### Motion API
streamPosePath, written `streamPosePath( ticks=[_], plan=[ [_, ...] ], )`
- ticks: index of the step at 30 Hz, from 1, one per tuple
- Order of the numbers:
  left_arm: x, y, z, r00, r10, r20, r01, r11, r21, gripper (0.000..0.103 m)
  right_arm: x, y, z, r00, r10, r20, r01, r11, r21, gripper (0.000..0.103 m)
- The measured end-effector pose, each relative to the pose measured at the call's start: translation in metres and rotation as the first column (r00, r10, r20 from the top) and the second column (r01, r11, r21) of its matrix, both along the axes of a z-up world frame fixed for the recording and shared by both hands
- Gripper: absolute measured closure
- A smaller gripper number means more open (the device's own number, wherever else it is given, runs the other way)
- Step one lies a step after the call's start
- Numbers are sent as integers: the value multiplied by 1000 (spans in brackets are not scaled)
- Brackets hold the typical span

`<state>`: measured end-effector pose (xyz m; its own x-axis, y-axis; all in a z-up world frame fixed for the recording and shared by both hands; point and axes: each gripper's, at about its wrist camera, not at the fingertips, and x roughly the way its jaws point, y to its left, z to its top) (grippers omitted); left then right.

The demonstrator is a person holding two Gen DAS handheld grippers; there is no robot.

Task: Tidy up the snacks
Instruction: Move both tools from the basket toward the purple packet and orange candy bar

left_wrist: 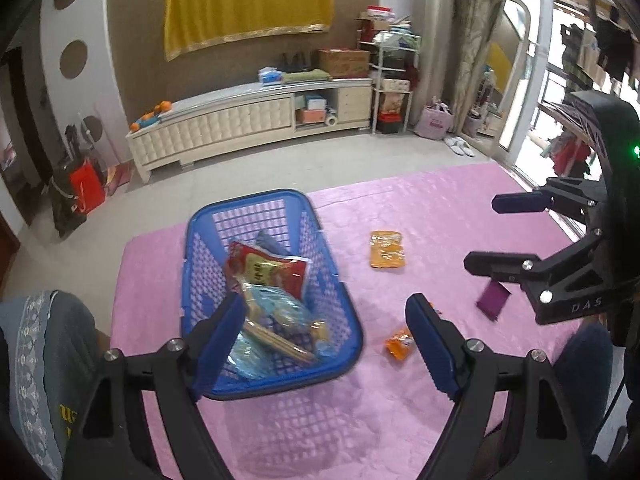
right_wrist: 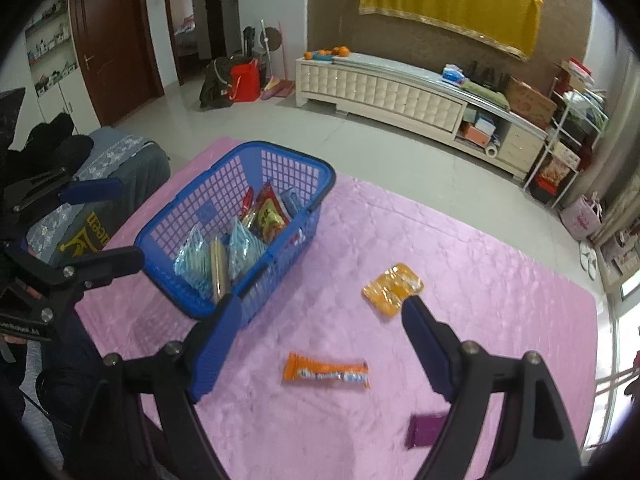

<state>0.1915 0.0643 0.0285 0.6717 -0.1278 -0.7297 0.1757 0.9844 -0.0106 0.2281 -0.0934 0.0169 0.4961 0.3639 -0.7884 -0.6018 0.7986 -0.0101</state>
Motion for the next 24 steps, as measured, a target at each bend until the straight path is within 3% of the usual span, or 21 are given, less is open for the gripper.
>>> streamPosePath(
  ticks=[13, 24],
  plan=[
    [-15, -77, -34, 984, -178, -31, 179, 983, 41, 22, -30, -75, -24, 993, -111, -29, 112, 993, 36, 18],
    [-3, -127, -93, 956, -262, -131, 273, 959, 75, 22, -18, -123, -97, 967, -213, -137, 218, 976, 19, 18]
  ],
)
